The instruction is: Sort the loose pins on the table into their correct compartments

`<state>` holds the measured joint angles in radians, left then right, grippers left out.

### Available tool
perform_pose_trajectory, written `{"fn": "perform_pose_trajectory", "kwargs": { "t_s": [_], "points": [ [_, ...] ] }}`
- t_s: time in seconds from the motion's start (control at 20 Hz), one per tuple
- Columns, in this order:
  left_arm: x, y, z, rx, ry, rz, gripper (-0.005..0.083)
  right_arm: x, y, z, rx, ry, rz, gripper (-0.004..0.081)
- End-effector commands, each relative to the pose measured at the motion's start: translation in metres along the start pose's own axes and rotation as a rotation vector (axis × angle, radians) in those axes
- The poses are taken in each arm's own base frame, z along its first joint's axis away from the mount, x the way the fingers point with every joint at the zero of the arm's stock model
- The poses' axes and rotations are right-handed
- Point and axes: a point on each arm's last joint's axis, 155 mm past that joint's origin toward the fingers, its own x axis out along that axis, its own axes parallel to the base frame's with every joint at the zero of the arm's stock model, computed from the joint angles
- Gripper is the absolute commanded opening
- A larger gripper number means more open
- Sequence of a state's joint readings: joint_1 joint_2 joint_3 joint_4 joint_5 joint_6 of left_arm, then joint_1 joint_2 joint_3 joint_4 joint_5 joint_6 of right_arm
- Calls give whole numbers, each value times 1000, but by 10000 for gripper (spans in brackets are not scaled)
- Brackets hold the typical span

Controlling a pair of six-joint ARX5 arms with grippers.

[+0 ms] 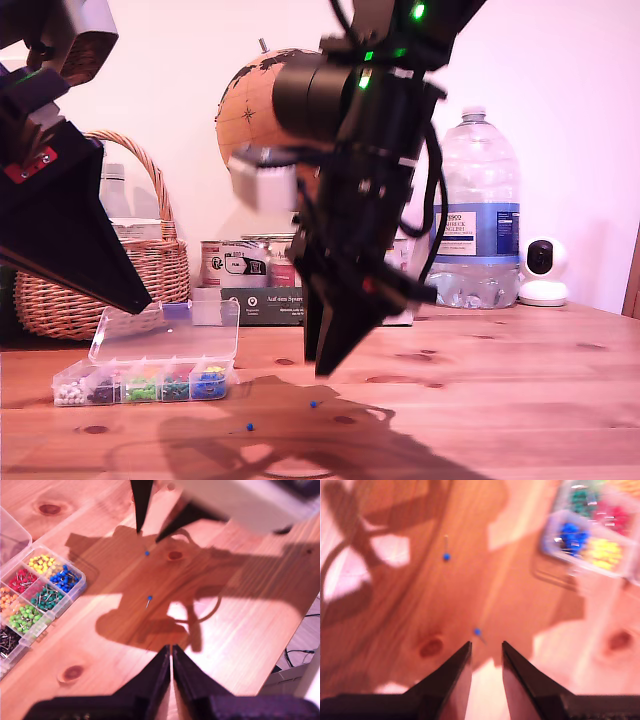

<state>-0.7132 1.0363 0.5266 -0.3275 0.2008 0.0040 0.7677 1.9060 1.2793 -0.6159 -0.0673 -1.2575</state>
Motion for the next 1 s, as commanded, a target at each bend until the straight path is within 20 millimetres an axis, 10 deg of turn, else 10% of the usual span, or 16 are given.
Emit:
{"fn": "perform_pose_trajectory", "kwargs": {
  "t_s": [0.0, 0.95],
  "points": [
    [3, 0, -5, 4, 8, -2, -21, 7, 4, 4, -10, -4, 13, 157],
    [3, 0, -5, 3, 9, -3, -21, 27, 11, -1, -6, 11, 49, 138]
  ]
}}
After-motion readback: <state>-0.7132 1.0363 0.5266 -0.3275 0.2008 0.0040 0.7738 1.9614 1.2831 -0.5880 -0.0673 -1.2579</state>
